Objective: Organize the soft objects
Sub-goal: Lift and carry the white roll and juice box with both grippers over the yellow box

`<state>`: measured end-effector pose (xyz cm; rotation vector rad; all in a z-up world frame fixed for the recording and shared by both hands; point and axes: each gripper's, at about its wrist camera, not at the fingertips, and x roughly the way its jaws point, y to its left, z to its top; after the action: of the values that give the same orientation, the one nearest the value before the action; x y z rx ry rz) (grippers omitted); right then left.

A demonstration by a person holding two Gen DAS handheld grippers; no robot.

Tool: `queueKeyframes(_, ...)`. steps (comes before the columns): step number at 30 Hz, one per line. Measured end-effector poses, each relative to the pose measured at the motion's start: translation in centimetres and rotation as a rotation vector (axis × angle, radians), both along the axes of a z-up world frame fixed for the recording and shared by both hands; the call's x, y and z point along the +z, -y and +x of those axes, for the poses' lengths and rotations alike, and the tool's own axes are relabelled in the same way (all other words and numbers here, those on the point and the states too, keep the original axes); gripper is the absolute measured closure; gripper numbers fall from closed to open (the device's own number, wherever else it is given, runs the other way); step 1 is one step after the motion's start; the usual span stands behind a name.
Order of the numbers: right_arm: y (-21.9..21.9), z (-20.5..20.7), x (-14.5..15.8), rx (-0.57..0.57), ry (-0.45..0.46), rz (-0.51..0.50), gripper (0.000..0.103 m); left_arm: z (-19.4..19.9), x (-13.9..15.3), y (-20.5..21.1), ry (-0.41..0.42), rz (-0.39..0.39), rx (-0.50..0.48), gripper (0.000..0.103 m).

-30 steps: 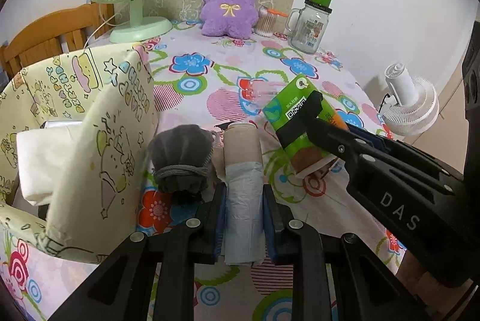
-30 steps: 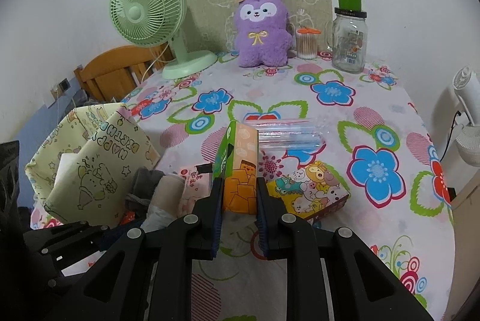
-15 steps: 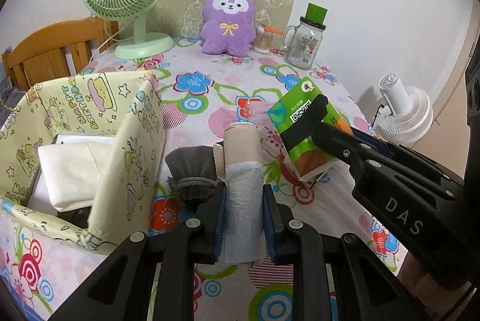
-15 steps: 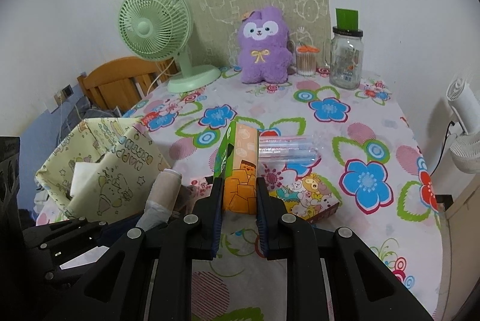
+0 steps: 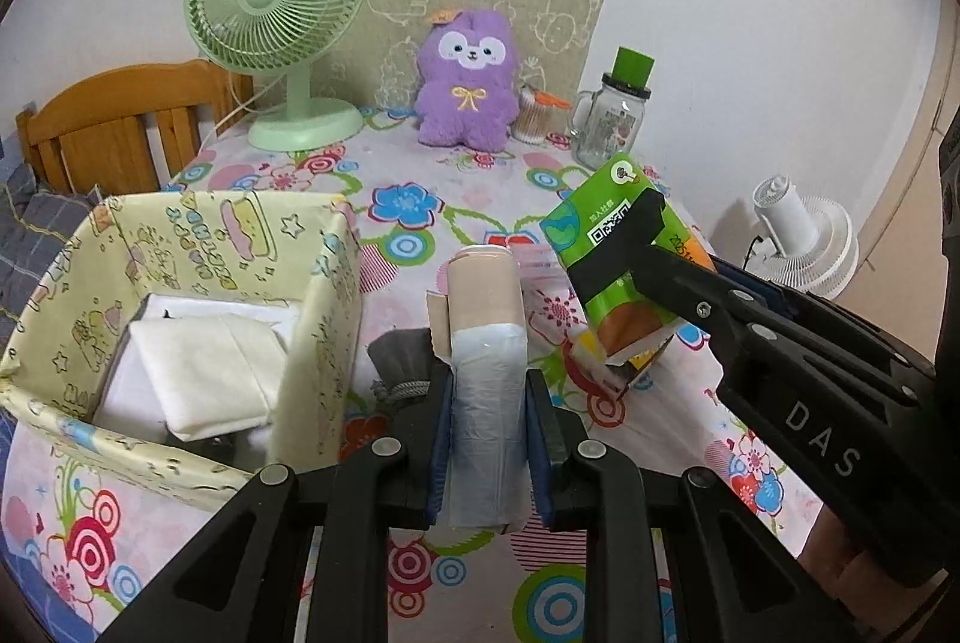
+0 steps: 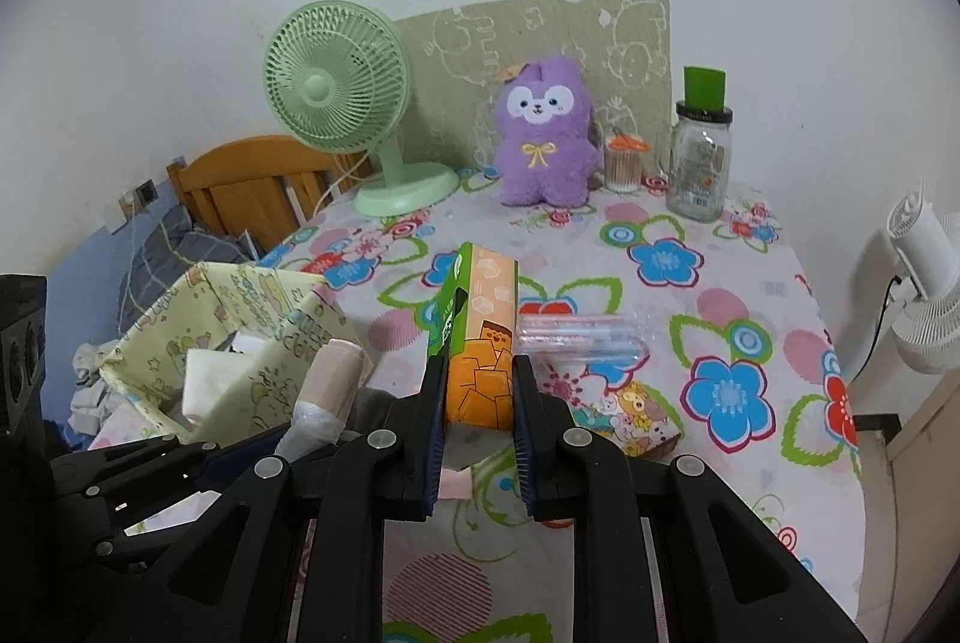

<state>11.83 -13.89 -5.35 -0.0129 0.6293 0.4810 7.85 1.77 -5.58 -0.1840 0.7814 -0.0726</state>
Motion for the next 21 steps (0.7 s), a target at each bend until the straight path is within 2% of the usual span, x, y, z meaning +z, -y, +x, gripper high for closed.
queueKeyframes(21, -3.8, -2.2, 3.4, 0.036, 0.082, -0.007, 0.081, -1.9, 2.7, -4.0, 0.075, -0.016, 0.049, 0.081)
